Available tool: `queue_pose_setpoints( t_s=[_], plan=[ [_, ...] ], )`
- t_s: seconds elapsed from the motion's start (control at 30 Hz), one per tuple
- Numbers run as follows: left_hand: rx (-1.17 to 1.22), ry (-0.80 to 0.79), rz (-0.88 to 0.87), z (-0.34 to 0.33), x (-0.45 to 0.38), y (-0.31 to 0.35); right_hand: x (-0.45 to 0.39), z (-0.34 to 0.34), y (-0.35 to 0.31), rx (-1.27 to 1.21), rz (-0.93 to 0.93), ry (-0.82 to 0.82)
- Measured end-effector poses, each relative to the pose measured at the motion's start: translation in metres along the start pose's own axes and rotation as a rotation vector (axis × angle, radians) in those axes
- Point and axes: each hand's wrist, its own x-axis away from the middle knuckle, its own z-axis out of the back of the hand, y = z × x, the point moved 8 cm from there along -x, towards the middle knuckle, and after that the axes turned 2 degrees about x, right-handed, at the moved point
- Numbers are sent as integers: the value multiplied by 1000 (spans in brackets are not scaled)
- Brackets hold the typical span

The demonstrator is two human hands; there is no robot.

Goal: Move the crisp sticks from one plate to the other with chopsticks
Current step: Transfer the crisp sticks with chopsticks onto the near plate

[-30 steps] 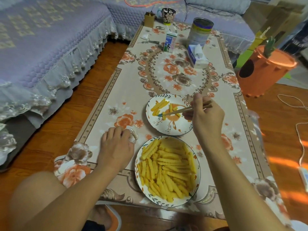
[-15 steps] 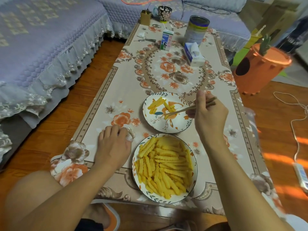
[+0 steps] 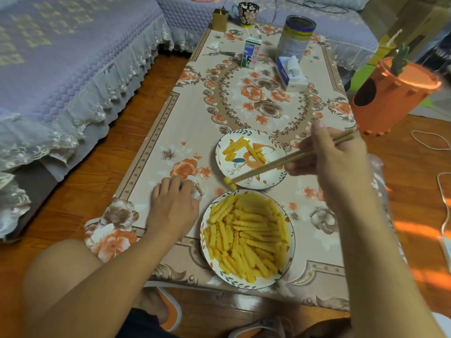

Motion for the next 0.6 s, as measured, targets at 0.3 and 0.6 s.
queue_pose_setpoints(
  t_s=[0.3,0.6],
  plan=[
    [-1,-2,-8,-1,1,1,81,-25,14,135,-94,-376],
    [-11,26,-17,-3,1,-1,78,-16,12,123,-67,-345]
  ],
)
